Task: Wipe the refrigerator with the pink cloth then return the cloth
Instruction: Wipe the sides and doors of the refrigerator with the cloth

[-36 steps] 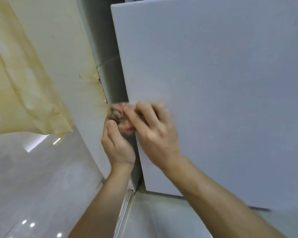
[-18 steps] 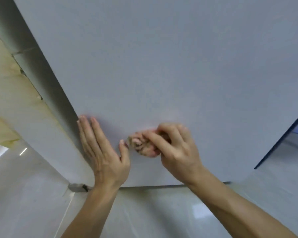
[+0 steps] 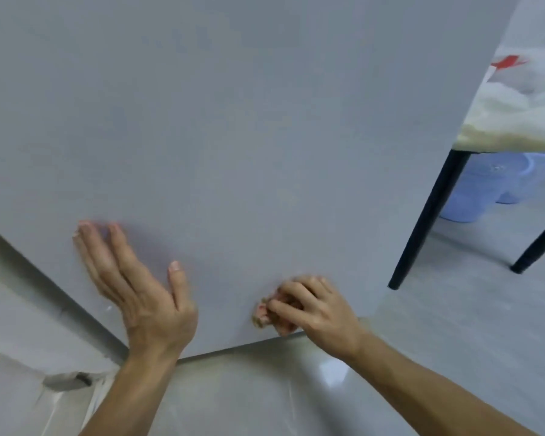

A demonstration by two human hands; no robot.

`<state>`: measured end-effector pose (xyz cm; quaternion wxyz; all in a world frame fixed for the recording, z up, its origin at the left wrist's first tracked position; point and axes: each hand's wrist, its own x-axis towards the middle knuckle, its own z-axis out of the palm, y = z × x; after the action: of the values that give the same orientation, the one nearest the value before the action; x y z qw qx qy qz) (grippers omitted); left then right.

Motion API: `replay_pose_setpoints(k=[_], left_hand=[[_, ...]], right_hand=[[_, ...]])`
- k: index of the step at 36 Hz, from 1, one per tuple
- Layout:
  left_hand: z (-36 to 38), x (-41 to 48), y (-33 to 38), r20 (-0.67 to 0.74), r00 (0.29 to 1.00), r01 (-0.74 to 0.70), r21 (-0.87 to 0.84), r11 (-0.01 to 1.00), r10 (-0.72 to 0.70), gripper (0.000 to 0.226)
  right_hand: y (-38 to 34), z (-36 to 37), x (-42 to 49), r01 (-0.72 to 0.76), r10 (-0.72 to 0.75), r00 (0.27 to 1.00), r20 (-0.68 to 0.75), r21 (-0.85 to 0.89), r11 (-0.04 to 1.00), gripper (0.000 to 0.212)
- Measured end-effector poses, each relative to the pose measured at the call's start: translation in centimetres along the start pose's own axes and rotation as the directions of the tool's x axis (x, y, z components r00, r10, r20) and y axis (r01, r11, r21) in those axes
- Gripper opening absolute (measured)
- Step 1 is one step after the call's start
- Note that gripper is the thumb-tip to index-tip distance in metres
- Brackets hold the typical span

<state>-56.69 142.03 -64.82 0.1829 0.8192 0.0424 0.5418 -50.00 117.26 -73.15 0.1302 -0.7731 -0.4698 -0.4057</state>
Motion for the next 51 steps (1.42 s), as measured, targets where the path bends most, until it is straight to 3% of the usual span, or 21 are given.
replay_pose_setpoints(k=[4,6,8,10,12,14,16,19,24,27,30,33,35,37,39,41,46,48,51], left_hand=[[0.2,-0.2,0.2,0.011,1.0,-0.005,0.034,0.999,0.004,0.076],[0.4,-0.5,0.5,0.027,0.999,-0.027,0.043,0.999,0.025,0.078],[0.8,-0.8,0.9,0.042,0.998,-0.053,0.042,0.998,0.051,0.081],[1.3,-1.0,1.6,0.043,0.996,-0.08,0.044,0.996,0.078,0.084],[1.7,-0.9,2.4,0.046,0.994,-0.105,0.046,0.993,0.103,0.087],[2.1,-0.7,3.2,0.059,0.991,-0.122,0.056,0.991,0.119,0.089],[2.6,-0.6,4.0,0.08,0.987,-0.146,0.07,0.987,0.14,0.091],[3.4,-0.6,5.1,0.106,0.976,-0.2,0.09,0.976,0.19,0.088],[4.0,-0.7,6.2,0.135,0.974,-0.198,0.103,0.975,0.183,0.085],[4.3,-0.7,6.1,0.139,0.973,-0.201,0.114,0.973,0.185,0.089],[4.4,-0.7,6.1,0.14,0.973,-0.203,0.116,0.972,0.186,0.09],[4.3,-0.6,6.3,0.138,0.973,-0.201,0.111,0.973,0.185,0.09],[4.3,-0.5,6.4,0.136,0.972,-0.205,0.108,0.973,0.189,0.09],[4.3,-0.6,6.4,0.125,0.974,-0.2,0.104,0.974,0.186,0.089],[4.3,-0.6,6.4,0.116,0.976,-0.195,0.098,0.976,0.184,0.087],[4.3,-0.6,6.4,0.117,0.976,-0.197,0.102,0.975,0.185,0.087],[4.1,-0.7,6.6,0.117,0.975,-0.199,0.112,0.974,0.186,0.086],[4.0,-0.7,6.6,0.115,0.975,-0.201,0.111,0.973,0.188,0.085],[3.9,-0.7,6.6,0.115,0.975,-0.202,0.109,0.973,0.19,0.083]], right_hand=[[1.8,-1.0,-3.1,-0.047,0.05,0.992,0.113,-0.025,0.999,0.044],[2.2,-1.8,-2.6,-0.086,0.09,0.992,0.093,-0.041,0.995,0.043],[2.9,-2.8,-1.4,-0.16,0.16,0.987,0.003,-0.048,0.986,0.03],[4.1,-4.6,0.5,-0.237,0.232,0.966,-0.116,-0.028,0.971,0.04],[5.6,-7.4,3.6,-0.318,0.313,0.93,-0.195,0.003,0.948,0.028],[7.6,-10.3,6.8,-0.42,0.39,0.859,-0.332,-0.022,0.907,0.023],[9.6,-12.9,9.6,-0.506,0.42,0.713,-0.561,0.002,0.863,0.028],[11.4,-14.9,11.7,-0.557,0.428,0.603,-0.673,0.029,0.83,0.031],[9.7,-12.6,8.9,-0.551,0.483,0.693,-0.535,0.04,0.834,0.03],[8.4,-9.5,3.7,-0.534,0.519,0.809,-0.275,0.026,0.845,0.022],[7.4,-6.8,-1.7,-0.533,0.53,0.845,-0.075,-0.017,0.846,0.054],[7.6,-5.7,-4.1,-0.435,0.427,0.899,-0.093,-0.082,0.897,0.07],[7.9,-6.3,-3.7,-0.418,0.409,0.908,-0.094,-0.123,0.9,0.052],[8.0,-7.8,-2.1,-0.451,0.444,0.89,-0.1,-0.067,0.89,0.01],[9.3,-10.0,0.7,-0.512,0.465,0.828,-0.313,-0.084,0.855,0.019],[10.8,-12.4,4.1,-0.575,0.515,0.704,-0.488,0.034,0.818,0.017],[14.4,-15.0,9.5,-0.559,0.524,0.524,-0.671,0.192,0.806,0.038],[14.0,-14.3,9.0,-0.564,0.552,0.51,-0.66,0.229,0.794,0.034],[11.4,-11.3,5.4,-0.61,0.604,0.579,-0.547,0.201,0.766,0.029]])
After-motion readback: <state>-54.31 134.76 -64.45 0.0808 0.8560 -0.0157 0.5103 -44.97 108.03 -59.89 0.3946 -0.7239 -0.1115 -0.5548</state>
